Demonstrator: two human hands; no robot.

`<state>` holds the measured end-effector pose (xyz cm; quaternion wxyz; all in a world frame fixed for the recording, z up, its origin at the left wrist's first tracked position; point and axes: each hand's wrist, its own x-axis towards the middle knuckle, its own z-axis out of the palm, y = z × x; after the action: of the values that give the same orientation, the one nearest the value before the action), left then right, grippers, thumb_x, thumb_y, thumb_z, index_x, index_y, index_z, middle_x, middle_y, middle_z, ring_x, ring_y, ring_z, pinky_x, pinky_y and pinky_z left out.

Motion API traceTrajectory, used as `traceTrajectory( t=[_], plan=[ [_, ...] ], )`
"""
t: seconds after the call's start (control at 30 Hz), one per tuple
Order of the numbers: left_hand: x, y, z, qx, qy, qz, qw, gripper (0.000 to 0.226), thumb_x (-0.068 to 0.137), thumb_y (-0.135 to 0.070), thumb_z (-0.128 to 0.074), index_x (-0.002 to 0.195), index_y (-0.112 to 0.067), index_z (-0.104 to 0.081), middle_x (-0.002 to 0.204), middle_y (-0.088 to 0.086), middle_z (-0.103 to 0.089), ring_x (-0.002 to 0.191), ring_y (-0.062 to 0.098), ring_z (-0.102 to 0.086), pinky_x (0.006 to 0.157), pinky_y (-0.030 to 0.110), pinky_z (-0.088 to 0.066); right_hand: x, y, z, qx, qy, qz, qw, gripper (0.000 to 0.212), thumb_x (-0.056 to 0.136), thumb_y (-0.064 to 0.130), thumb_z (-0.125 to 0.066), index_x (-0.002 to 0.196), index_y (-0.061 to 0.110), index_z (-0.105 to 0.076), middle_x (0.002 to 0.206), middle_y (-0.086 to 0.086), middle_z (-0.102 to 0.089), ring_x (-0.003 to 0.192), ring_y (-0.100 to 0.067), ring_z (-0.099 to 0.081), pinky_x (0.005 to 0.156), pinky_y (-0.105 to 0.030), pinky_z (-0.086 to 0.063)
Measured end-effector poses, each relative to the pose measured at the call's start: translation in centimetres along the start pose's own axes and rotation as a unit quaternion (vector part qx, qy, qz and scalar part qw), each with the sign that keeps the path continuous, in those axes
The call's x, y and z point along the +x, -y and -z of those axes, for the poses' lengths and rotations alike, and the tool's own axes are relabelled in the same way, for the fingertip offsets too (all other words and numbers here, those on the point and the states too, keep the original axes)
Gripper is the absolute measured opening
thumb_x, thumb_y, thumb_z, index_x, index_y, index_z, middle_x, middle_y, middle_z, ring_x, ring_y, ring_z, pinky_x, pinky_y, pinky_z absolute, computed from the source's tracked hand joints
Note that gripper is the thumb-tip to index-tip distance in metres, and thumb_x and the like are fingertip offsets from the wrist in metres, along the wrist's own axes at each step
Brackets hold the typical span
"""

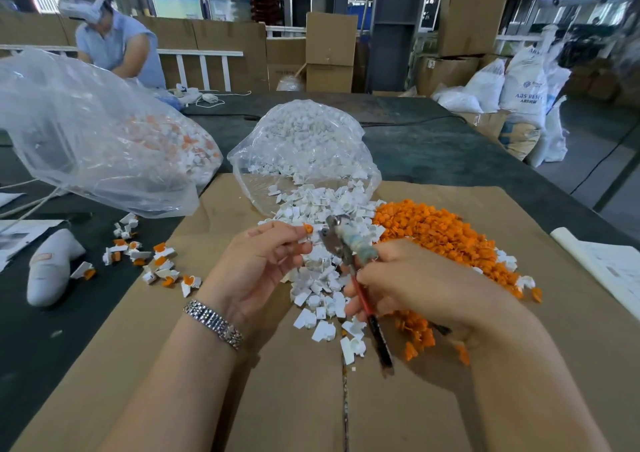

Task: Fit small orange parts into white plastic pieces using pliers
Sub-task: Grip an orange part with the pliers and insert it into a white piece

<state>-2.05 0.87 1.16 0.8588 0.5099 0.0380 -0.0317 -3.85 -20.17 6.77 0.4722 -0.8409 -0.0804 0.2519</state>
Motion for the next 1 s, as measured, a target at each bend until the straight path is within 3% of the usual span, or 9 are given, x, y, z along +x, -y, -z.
traceTrajectory(
  t=[0.13,0.3,0.37,0.43,0.53,0.7,0.83,0.93,1.0],
  plan=[
    [0.2,0.1,0.2,0.014,0.003,0.001,1.000,0.027,0.059,-0.014,-0.086,0.080,-0.001,-0.075,0.065,0.007,-0.055,0.061,0.014,-0.063,0.050,0.019,-0.050,0.2,0.0,-1.2,-0.014,0.012,0.011,1.000,0.018,0.099,0.008,-0.048,0.110,-0.002,-0.059,0.104,-0.015,-0.073,0.088,-0.016,-0.077,0.084,-0.040,-0.063],
    [0.6,0.4,0.8,0.041,0.017,-0.005,0.999,0.002,0.076,-0.006,-0.079,0.074,-0.007,-0.078,0.060,0.001,-0.059,0.057,0.012,-0.057,0.047,0.017,-0.044,-0.3,0.2,-1.8,-0.096,-0.005,0.031,0.995,0.020,0.099,0.021,-0.047,0.104,0.005,-0.059,0.097,-0.006,-0.075,0.094,-0.015,-0.074,0.094,-0.053,-0.056],
    [0.7,0.4,1.0,0.059,0.014,-0.005,0.998,0.006,0.077,-0.007,-0.077,0.072,-0.008,-0.078,0.059,-0.001,-0.059,0.056,0.011,-0.056,0.046,0.017,-0.043,-0.3,0.4,-2.0,-0.137,-0.006,0.044,0.990,0.025,0.101,0.022,-0.046,0.106,0.000,-0.056,0.097,-0.012,-0.074,0.087,-0.009,-0.073,0.095,-0.054,-0.055],
    [0.7,0.4,1.0,0.071,0.010,-0.007,0.997,0.005,0.074,-0.008,-0.077,0.069,-0.009,-0.078,0.061,-0.001,-0.062,0.055,0.011,-0.055,0.045,0.017,-0.042,-0.2,0.4,-2.3,-0.159,-0.013,0.053,0.986,0.029,0.103,0.024,-0.044,0.108,-0.003,-0.053,0.098,-0.018,-0.073,0.079,-0.018,-0.071,0.088,-0.054,-0.054],
    [0.7,0.5,1.0,0.076,0.007,-0.013,0.997,0.010,0.078,-0.006,-0.075,0.070,-0.008,-0.079,0.060,-0.001,-0.063,0.054,0.010,-0.056,0.045,0.017,-0.043,-0.1,0.1,-2.9,-0.166,-0.029,0.069,0.983,0.033,0.107,0.035,-0.043,0.101,0.005,-0.055,0.091,-0.013,-0.072,0.074,-0.024,-0.064,0.082,-0.051,-0.056],
    [0.9,0.8,1.2,0.092,-0.002,-0.011,0.996,0.020,0.087,-0.001,-0.070,0.070,-0.007,-0.080,0.062,0.001,-0.065,0.056,0.010,-0.058,0.047,0.018,-0.045,0.2,-0.3,-3.6,-0.174,-0.068,0.074,0.980,0.046,0.106,0.045,-0.042,0.101,0.001,-0.055,0.092,-0.024,-0.069,0.076,-0.037,-0.064,0.082,-0.055,-0.056],
    [0.9,0.9,1.1,0.087,-0.003,-0.003,0.996,0.018,0.085,-0.001,-0.073,0.070,-0.008,-0.079,0.063,0.002,-0.065,0.056,0.011,-0.060,0.047,0.018,-0.046,0.6,-0.5,-4.0,-0.179,-0.100,0.069,0.976,0.046,0.105,0.045,-0.044,0.090,0.003,-0.055,0.086,-0.025,-0.067,0.062,-0.025,-0.051,0.072,-0.051,-0.055],
    [0.9,1.0,1.0,0.078,-0.010,-0.007,0.997,0.015,0.084,-0.001,-0.074,0.070,-0.006,-0.079,0.062,0.004,-0.065,0.055,0.011,-0.062,0.048,0.019,-0.048,1.1,-0.7,-5.0,-0.181,-0.137,0.068,0.971,0.042,0.105,0.042,-0.046,0.076,0.013,-0.045,0.070,-0.008,-0.055,0.055,-0.018,-0.044,0.051,-0.036,-0.044],
    [0.8,0.9,0.9,0.082,-0.015,-0.005,0.997,0.013,0.083,-0.001,-0.075,0.071,-0.004,-0.078,0.064,0.006,-0.065,0.056,0.012,-0.063,0.049,0.019,-0.050,1.3,-0.8,-5.3,-0.195,-0.146,0.063,0.968,0.043,0.105,0.042,-0.046,0.073,0.015,-0.043,0.068,-0.004,-0.051,0.053,-0.017,-0.043,0.048,-0.029,-0.039]
  ],
)
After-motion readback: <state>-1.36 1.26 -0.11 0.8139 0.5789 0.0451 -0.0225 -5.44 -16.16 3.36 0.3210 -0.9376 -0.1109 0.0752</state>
